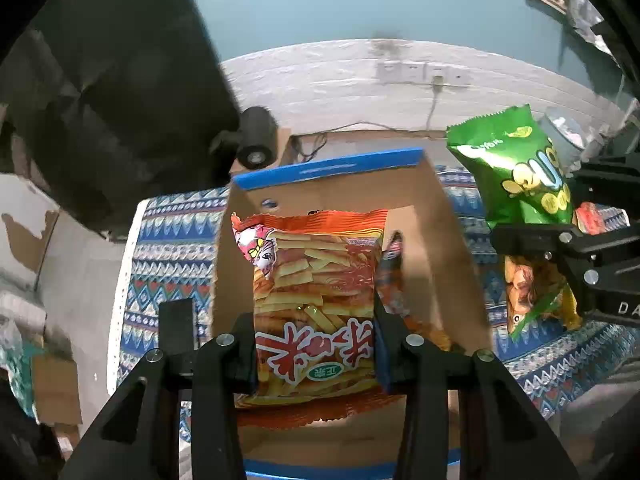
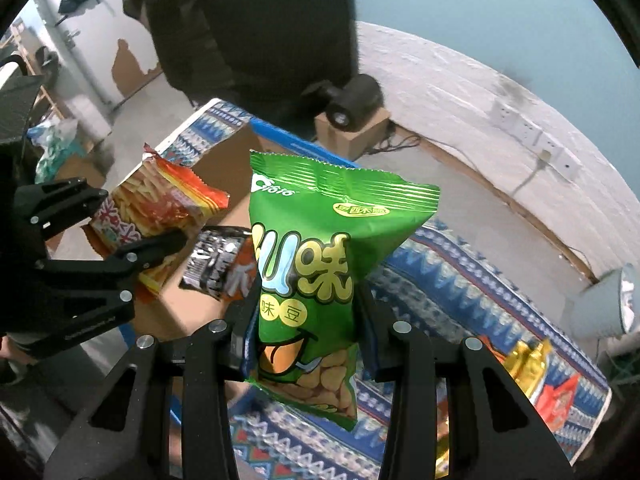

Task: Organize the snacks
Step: 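Lift both bags and carry them over the cardboard box, then open both tools to drop the bags into the box, then move both tools back over the remaining snacks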

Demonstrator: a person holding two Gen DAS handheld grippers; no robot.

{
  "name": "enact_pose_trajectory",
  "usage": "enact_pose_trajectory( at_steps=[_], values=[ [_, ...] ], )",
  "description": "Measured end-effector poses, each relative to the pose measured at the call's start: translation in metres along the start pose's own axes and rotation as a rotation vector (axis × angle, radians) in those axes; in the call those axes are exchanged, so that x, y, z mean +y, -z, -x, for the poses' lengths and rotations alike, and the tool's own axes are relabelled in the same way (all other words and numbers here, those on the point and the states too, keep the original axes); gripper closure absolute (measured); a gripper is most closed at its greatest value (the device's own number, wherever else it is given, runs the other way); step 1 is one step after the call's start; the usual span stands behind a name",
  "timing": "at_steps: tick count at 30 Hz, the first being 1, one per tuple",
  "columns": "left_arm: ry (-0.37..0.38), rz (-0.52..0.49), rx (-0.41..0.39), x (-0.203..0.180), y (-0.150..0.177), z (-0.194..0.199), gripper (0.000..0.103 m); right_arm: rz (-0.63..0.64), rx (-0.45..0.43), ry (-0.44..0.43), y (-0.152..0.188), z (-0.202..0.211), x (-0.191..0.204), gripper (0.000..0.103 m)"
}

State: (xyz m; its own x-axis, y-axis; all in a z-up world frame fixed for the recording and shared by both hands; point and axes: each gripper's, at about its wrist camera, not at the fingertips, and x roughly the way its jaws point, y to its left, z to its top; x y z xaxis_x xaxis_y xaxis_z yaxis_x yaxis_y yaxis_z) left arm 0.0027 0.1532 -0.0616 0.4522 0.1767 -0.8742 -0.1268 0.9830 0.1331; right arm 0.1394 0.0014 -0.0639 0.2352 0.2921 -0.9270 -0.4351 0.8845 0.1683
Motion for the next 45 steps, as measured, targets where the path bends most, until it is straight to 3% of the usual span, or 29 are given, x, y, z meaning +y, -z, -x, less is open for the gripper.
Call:
enact_pose_trajectory(
  at_steps=[10, 14, 22, 24, 27, 33, 45],
  values=[
    [0.025, 0.084, 0.018, 0.032, 0.006, -0.005, 0.06, 0.032, 0.044, -0.032, -0.023, -0.031, 0.025, 0.064],
    [0.003, 0.079, 0.025, 0.035, 0.008, -0.008, 0.06, 0.037, 0.064, -0.048, -0.029, -0.039, 0.03, 0.063],
    [-0.021, 0.064, 0.024, 0.034, 0.008, -0.008, 0.038, 0.02, 0.068, -0.035, -0.03, -0.036, 0.027, 0.05],
    [-0.018, 0.064, 0.018, 0.032, 0.007, -0.007, 0.037, 0.011, 0.064, -0.031, -0.029, -0.033, 0.024, 0.047],
    [-0.014, 0.055, 0.02, 0.027, 0.006, -0.007, 0.033, 0.013, 0.06, -0.01, -0.025, -0.026, 0.018, 0.039],
    [-0.001, 0.025, 0.027, 0.01, 0.004, -0.007, 0.033, 0.006, 0.069, 0.034, -0.009, -0.01, 0.0, 0.035],
    [0.083, -0.054, 0.001, -0.043, -0.007, 0.01, 0.027, -0.049, 0.095, 0.114, 0.039, 0.029, -0.057, 0.034]
  ],
)
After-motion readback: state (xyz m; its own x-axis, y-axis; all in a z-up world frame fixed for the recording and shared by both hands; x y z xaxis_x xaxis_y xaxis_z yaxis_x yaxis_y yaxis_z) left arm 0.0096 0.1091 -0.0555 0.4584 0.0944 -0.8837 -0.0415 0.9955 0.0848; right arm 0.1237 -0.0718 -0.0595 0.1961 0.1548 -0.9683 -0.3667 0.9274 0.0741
